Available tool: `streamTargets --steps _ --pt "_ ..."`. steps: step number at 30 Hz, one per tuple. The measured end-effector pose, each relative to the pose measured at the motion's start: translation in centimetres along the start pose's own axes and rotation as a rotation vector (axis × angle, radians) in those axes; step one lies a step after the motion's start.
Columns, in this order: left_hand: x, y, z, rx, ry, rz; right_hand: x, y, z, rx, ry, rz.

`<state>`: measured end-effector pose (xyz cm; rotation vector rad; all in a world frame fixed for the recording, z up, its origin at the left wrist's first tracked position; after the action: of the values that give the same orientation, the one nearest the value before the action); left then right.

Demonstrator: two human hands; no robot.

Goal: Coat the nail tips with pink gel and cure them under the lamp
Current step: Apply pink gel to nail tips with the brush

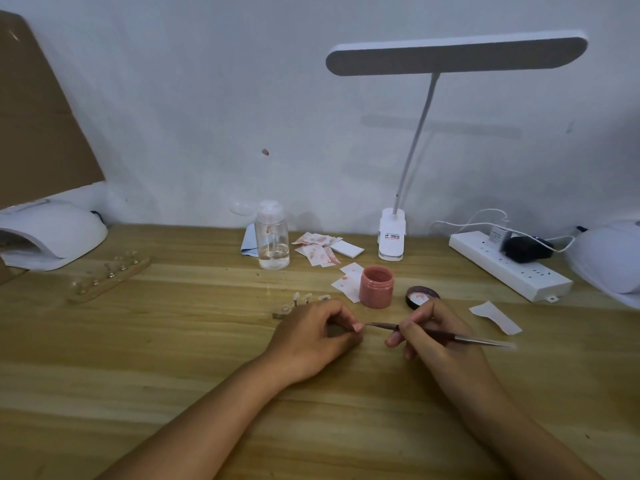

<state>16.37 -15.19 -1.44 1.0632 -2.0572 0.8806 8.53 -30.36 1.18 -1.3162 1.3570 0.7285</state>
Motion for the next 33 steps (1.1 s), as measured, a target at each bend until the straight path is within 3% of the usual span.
streamTargets --steps 33 --pt "-0.6 0.2 -0.2 0.036 0.081 -0.024 0.1 0.1 -0.1 -0.014 -0.048 -0.012"
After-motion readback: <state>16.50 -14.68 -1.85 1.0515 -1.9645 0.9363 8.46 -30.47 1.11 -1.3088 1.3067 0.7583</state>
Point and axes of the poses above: each hand's wrist, its own y-axis away from the middle knuckle, its own z-axis out of the palm, x = y × z, the point moved 10 cm from there along -y, towards the middle knuckle, and after that the axes turned 8 degrees about y, right-handed, at the moved point
